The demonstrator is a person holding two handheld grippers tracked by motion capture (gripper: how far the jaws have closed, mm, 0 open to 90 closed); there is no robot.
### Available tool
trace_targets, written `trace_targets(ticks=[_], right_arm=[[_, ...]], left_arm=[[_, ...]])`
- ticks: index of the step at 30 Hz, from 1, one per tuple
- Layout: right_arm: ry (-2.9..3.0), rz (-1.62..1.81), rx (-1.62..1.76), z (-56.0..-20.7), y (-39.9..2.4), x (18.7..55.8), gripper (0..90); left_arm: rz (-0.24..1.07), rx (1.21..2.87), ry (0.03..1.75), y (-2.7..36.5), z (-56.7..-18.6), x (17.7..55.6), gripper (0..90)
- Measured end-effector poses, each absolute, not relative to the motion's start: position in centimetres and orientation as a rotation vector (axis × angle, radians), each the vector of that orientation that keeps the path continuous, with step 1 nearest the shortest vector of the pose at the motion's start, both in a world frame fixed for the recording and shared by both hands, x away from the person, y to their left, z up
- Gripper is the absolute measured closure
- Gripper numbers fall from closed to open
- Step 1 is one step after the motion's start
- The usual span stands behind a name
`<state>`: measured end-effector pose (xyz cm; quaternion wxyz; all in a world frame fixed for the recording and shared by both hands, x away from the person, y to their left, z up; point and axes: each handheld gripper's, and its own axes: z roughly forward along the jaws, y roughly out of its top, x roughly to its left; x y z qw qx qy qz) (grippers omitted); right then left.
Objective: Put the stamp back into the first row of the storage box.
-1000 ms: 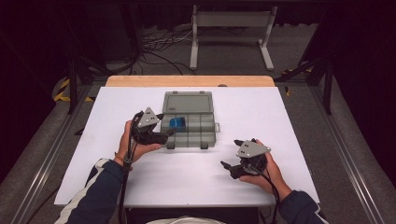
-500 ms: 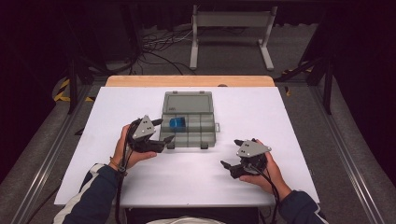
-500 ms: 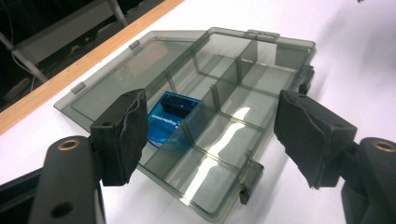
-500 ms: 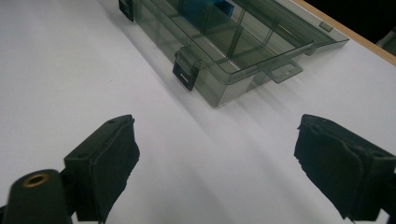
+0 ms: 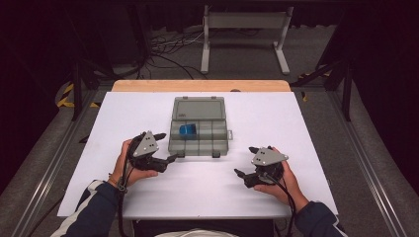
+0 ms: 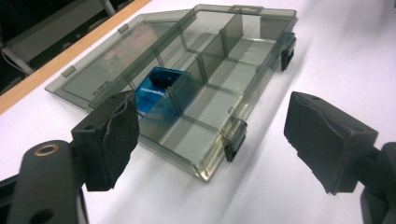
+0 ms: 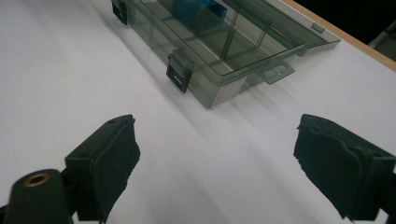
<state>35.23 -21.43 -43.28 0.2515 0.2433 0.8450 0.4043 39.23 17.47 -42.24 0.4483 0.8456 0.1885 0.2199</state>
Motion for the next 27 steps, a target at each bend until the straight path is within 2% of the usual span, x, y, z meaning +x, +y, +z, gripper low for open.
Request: trace_targets(ticks=[15, 20, 27], right_arm=[[2.294, 1.100, 0.665, -43.2, -21.5, 35.2, 13.3], [2.291, 1.099, 0.666, -43.3, -21.5, 35.3, 13.3], [2.287, 1.098, 0.666, -43.3, -21.5, 35.3, 15.1]], left_arm=[[0.520, 2.086, 0.496, 19.3, -43.4, 36.7, 20.5], [0.526, 2.090, 0.503, 19.8, -43.7, 36.3, 24.7], [0.513, 2.107, 0.492, 20.2, -44.1, 35.8, 36.8]])
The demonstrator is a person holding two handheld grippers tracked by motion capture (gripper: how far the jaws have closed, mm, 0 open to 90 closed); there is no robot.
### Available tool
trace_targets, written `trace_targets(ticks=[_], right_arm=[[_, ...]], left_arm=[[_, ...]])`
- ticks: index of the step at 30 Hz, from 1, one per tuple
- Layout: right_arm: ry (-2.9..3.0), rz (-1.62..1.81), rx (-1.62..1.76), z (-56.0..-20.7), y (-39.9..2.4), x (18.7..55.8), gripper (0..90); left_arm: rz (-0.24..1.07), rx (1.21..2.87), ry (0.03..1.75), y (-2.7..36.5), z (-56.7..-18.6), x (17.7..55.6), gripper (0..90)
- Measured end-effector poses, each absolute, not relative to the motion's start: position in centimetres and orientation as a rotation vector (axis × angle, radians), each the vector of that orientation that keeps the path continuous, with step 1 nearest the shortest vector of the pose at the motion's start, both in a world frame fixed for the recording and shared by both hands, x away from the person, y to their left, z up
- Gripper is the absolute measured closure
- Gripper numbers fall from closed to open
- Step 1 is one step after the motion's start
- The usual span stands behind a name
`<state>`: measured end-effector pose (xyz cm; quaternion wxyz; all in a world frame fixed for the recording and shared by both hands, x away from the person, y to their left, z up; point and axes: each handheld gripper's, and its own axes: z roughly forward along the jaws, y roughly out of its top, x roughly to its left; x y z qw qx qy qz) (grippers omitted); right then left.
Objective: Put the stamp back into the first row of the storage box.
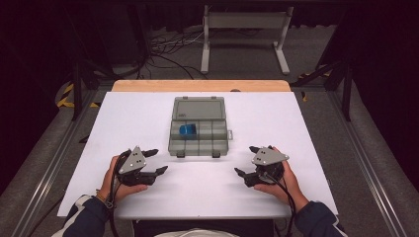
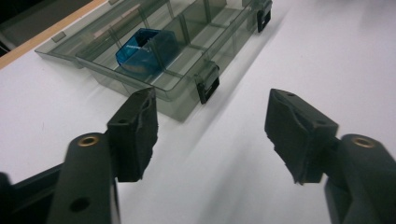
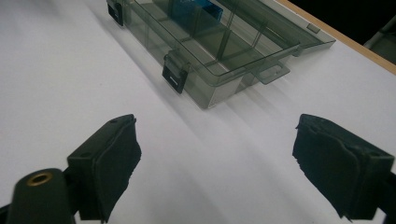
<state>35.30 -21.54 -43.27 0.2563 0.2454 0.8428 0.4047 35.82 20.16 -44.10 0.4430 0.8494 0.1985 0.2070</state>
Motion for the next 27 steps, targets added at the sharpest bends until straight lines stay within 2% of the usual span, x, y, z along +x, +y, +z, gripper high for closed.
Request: trace_targets(ticks=[5, 10, 11, 13, 17, 18, 25, 27], right_arm=[[2.282, 1.109, 0.668, -43.21, -21.63, 35.28, 18.4], [2.285, 1.120, 0.666, -43.16, -21.75, 35.28, 25.0], [2.285, 1.125, 0.668, -43.12, -21.78, 35.26, 28.7], [2.288, 1.130, 0.666, -43.08, -21.81, 35.26, 31.1], [2.298, 1.137, 0.675, -42.93, -22.06, 35.29, 43.5], [2.298, 1.137, 0.675, -42.93, -22.06, 35.29, 43.5], [2.311, 1.173, 0.659, -42.74, -22.37, 35.19, 69.6], [2.312, 1.172, 0.657, -42.73, -22.39, 35.16, 72.7]], left_arm=[[0.492, 2.107, 0.481, 20.26, -44.16, 35.71, 55.6], [0.492, 2.114, 0.467, 20.15, -44.27, 35.58, 63.8], [0.481, 2.114, 0.464, 20.16, -44.30, 35.59, 65.4], [0.483, 2.120, 0.463, 20.12, -44.35, 35.55, 66.1], [0.488, 2.126, 0.454, 19.97, -44.37, 35.40, 73.0], [0.487, 2.123, 0.453, 19.96, -44.36, 35.36, 73.0], [0.472, 2.137, 0.451, 19.82, -44.41, 35.42, 80.6], [0.472, 2.141, 0.450, 19.75, -44.43, 35.41, 81.5]])
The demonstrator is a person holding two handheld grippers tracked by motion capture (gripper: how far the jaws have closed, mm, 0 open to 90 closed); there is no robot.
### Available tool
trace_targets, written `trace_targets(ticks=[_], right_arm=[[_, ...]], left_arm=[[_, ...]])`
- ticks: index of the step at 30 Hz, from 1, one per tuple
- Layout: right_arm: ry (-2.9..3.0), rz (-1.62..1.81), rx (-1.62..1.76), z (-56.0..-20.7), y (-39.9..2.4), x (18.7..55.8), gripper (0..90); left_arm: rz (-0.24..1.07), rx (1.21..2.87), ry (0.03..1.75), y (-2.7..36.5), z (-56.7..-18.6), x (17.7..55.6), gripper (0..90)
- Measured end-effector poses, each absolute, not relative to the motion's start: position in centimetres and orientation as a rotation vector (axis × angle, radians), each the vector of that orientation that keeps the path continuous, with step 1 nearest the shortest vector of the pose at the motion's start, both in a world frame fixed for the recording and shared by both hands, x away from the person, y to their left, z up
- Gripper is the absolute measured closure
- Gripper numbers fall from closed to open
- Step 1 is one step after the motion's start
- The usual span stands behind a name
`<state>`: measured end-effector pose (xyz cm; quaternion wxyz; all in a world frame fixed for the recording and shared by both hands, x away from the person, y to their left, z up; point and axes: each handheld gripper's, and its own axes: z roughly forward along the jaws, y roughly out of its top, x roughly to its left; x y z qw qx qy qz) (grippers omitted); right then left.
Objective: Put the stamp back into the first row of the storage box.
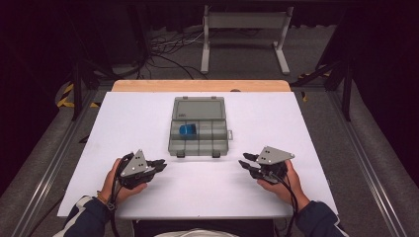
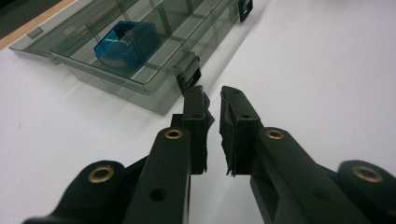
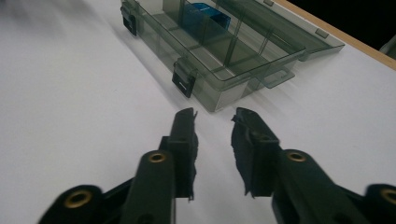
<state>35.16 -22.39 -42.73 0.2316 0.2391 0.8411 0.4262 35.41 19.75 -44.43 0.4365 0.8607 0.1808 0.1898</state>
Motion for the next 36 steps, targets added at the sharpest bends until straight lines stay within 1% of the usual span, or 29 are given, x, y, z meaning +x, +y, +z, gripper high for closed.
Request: trace_targets(ticks=[4, 8, 19, 36], right_arm=[[2.314, 1.171, 0.654, -42.58, -22.54, 35.08, 84.5], [2.318, 1.177, 0.659, -42.56, -22.63, 35.09, 89.8], [2.336, 1.171, 0.664, -42.50, -22.55, 35.29, 90.0], [2.345, 1.149, 0.709, -42.82, -22.75, 35.95, 90.0]], left_arm=[[0.471, 2.137, 0.455, 19.79, -44.45, 35.44, 83.0], [0.474, 2.137, 0.456, 19.81, -44.45, 35.46, 84.2], [0.475, 2.142, 0.462, 20.02, -44.50, 35.46, 89.5], [0.471, 2.160, 0.484, 20.32, -44.89, 36.32, 90.0]])
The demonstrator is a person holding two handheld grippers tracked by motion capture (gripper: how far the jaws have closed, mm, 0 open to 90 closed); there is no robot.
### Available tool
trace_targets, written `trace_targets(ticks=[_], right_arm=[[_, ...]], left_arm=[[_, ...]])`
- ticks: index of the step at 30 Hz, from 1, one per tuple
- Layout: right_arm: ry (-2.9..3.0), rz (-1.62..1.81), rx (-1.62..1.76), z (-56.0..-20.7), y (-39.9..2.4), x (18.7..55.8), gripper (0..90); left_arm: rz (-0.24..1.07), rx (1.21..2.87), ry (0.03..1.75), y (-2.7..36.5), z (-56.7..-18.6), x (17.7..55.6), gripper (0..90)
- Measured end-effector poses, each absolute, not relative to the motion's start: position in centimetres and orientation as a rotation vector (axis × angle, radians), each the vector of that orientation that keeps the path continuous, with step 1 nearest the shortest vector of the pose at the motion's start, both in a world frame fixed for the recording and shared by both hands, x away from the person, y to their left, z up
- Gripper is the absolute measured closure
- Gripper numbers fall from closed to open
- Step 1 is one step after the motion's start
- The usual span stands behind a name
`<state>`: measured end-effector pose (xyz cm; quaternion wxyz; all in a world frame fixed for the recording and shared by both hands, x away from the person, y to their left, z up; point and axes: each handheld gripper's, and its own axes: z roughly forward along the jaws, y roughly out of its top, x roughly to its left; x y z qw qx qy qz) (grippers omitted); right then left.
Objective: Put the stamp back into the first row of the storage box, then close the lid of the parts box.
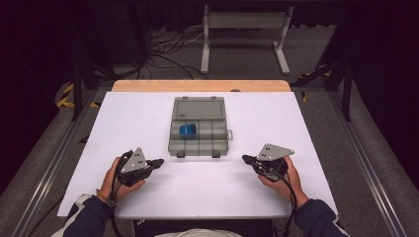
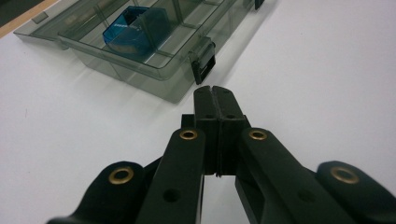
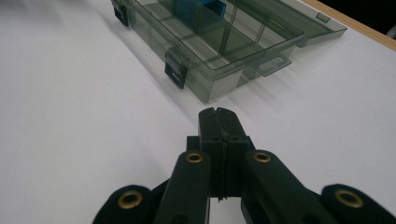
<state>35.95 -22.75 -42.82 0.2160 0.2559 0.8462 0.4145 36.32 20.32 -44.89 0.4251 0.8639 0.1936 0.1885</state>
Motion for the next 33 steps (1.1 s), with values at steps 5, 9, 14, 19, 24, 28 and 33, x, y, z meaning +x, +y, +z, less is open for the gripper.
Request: trace_targets(ticks=[5, 9, 14, 19, 24, 28, 33], right_arm=[[2.357, 1.130, 0.706, -42.9, -22.6, 36.0, 90.0], [2.360, 1.121, 0.712, -42.9, -22.7, 36.1, 90.0], [2.361, 1.133, 0.717, -42.9, -22.9, 36.2, 90.0], [2.369, 1.115, 0.723, -43.0, -22.8, 36.2, 90.0], [2.357, 1.109, 0.737, -42.6, -23.0, 36.8, 90.0], [2.353, 1.112, 0.771, -42.6, -23.1, 37.8, 90.0], [2.353, 1.104, 0.781, -42.4, -23.1, 38.7, 90.0]], left_arm=[[0.473, 2.158, 0.483, 20.3, -44.8, 36.3, 90.0], [0.471, 2.164, 0.483, 20.3, -44.9, 36.4, 90.0], [0.468, 2.172, 0.490, 20.4, -45.1, 36.4, 90.0], [0.479, 2.167, 0.496, 20.4, -45.0, 36.5, 90.0], [0.479, 2.166, 0.505, 20.3, -45.0, 37.2, 90.0], [0.475, 2.166, 0.523, 20.4, -45.0, 38.1, 90.0], [0.499, 2.176, 0.538, 20.5, -44.8, 39.0, 90.0]])
